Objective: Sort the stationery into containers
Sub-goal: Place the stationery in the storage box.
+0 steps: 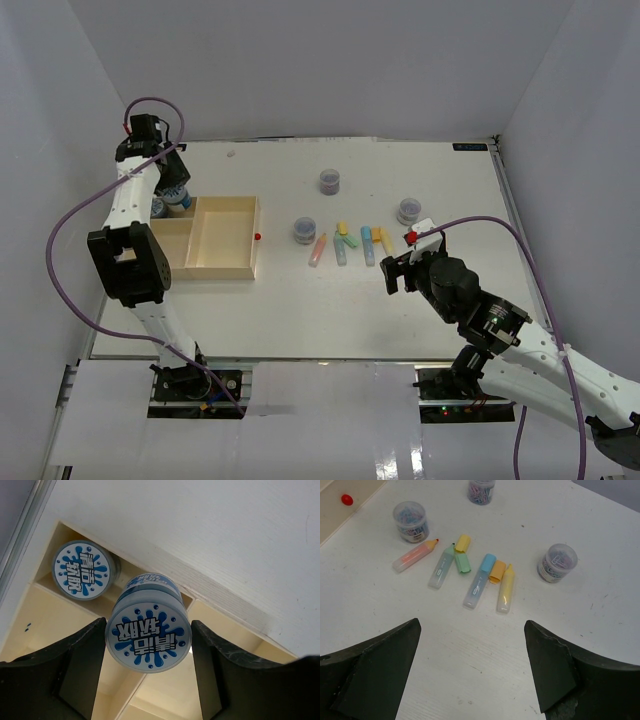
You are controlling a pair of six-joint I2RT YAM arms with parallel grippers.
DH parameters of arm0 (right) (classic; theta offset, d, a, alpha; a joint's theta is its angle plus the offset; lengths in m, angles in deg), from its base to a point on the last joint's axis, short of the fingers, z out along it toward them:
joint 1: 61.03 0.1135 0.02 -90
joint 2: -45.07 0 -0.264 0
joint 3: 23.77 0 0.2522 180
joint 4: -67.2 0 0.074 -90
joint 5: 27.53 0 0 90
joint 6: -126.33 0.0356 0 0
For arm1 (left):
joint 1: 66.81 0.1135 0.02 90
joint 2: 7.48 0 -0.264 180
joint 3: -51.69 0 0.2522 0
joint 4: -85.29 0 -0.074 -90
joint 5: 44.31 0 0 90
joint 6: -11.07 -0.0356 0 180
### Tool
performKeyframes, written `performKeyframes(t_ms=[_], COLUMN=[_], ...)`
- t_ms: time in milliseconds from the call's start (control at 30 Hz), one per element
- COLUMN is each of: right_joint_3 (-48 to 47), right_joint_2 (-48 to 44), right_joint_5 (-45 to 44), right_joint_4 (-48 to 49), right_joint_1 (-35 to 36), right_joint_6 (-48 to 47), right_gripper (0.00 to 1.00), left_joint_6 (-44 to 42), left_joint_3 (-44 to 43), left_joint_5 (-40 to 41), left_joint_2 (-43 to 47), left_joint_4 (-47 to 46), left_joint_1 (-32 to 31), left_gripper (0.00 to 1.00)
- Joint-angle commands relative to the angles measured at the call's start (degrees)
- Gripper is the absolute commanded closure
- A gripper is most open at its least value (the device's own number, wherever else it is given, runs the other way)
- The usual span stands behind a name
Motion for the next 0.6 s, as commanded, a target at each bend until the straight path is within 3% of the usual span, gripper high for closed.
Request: performKeyframes(t_ms=[0, 467, 567], right_joint_3=[-0.18, 0.00, 0.26], right_joint_2=[-0.19, 0.51, 0.60], right_joint_5=[0.14, -0.12, -0.21], right_joint_4=[0.64, 0.73, 0.73], right_joint_1=[-0.25, -0.25, -0.16], right_joint_6=[-0.90, -0.73, -0.55], right_gripper=[0.10, 0.10, 0.10], left_joint_6=[-0.05, 0.39, 0.57], left_joint_3=[0.17, 5.80, 5.28], left_joint_5=[-0.35, -0.53, -0.97], left_joint_2=[1.79, 3.28, 2.32], left_joint_4=[-3.86, -5.36, -5.53], left_joint_1=[0.13, 0.74, 0.74], left_gripper=[0.50, 0.50, 0.44])
